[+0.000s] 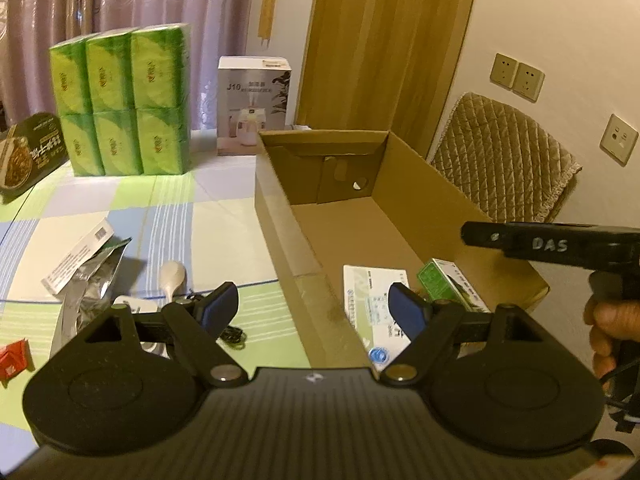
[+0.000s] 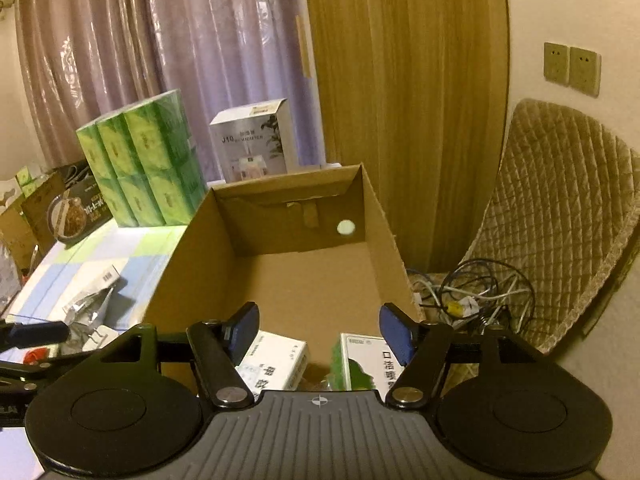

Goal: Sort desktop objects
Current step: 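Open both tools to drop the medicine boxes into the cardboard box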

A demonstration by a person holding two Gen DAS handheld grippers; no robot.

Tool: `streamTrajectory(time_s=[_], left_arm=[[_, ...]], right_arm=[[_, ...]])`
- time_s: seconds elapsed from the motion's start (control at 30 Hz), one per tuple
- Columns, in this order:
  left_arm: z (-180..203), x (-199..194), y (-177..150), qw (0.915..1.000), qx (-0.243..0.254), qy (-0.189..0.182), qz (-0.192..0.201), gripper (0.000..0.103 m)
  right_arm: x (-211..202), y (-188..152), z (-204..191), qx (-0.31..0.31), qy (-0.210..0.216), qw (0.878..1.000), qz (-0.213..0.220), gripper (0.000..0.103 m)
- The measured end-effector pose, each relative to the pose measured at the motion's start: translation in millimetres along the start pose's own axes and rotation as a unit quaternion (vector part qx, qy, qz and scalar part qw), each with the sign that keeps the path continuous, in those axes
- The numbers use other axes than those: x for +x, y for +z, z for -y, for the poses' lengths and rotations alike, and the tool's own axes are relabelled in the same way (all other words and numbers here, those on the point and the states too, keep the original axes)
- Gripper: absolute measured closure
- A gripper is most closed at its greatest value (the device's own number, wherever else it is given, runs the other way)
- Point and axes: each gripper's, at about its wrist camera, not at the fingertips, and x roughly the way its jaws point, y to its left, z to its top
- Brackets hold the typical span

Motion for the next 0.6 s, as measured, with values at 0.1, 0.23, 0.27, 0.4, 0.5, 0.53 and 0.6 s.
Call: streamTrajectory(time_s=[0.1, 0.23, 0.27, 0.4, 0.5, 0.53, 0.6], left_arm=[[-4, -5, -4, 1.0, -0.002, 0.003, -0.002, 0.024], [-10, -13, -9, 1.0, -0.003, 0.007, -0.003, 0.024], [-12, -15, -10, 1.0, -0.003, 0.008, -0.002, 0.024], [-18, -27, -14, 0.9997, 0.006, 0.023, 0.003, 0.024], [-26, -35, -18, 0.9996, 0.001, 0.029, 0.002, 0.024], [-29, -38, -20, 0.9995, -0.001, 0.032, 0.002, 0.024], [-35, -45, -23, 0.9993, -0.004, 0.037, 0.003, 0.024]], right_arm=[[-7, -5, -8, -0.002, 0.003, 1.0, -0.001, 0.034], [-14, -13, -24, -0.018, 0.01, 1.0, -0.009, 0.026], [-16, -14, -28, -0.022, 0.011, 1.0, -0.01, 0.023], [-22, -21, -43, -0.03, 0.016, 0.999, -0.017, 0.018], [-26, -26, -52, -0.035, 0.02, 0.999, -0.02, 0.015], [-28, -27, -56, -0.037, 0.021, 0.999, -0.021, 0.014], [-31, -29, -63, -0.04, 0.023, 0.999, -0.019, 0.009]])
